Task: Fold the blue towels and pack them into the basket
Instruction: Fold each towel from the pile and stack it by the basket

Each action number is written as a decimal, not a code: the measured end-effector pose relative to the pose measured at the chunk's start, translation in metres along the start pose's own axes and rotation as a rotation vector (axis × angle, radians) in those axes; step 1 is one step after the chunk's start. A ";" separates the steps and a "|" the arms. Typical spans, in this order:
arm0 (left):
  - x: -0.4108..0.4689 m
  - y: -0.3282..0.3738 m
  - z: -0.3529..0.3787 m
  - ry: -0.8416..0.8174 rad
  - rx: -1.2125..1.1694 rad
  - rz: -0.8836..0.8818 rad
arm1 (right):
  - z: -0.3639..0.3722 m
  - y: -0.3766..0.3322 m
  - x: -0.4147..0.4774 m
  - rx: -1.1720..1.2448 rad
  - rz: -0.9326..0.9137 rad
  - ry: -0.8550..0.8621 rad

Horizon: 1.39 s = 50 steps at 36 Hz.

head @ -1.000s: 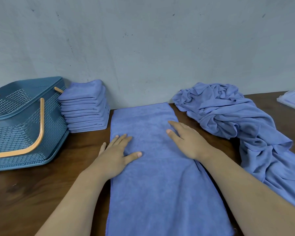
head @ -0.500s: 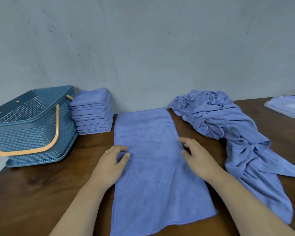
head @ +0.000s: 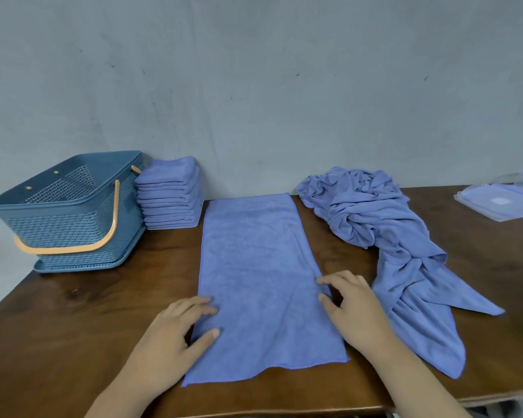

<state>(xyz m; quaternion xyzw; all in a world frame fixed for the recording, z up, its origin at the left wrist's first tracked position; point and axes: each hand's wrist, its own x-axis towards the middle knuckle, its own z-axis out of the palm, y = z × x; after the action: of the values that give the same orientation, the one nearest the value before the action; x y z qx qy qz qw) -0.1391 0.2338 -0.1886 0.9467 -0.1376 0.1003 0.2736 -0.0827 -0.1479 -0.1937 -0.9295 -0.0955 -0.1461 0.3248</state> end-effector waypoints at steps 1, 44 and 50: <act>-0.005 0.002 0.000 0.000 0.020 -0.006 | -0.001 0.001 -0.002 -0.032 -0.007 0.010; -0.050 0.017 -0.011 -0.014 -0.132 -0.094 | -0.043 -0.006 -0.070 0.075 -0.209 -0.230; -0.049 0.019 -0.013 -0.047 -0.132 -0.107 | -0.041 -0.004 -0.067 0.069 -0.148 -0.264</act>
<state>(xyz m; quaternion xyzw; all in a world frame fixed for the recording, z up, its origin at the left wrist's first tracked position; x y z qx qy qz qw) -0.1931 0.2356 -0.1813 0.9347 -0.0995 0.0542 0.3369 -0.1557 -0.1765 -0.1830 -0.9194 -0.2104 -0.0428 0.3295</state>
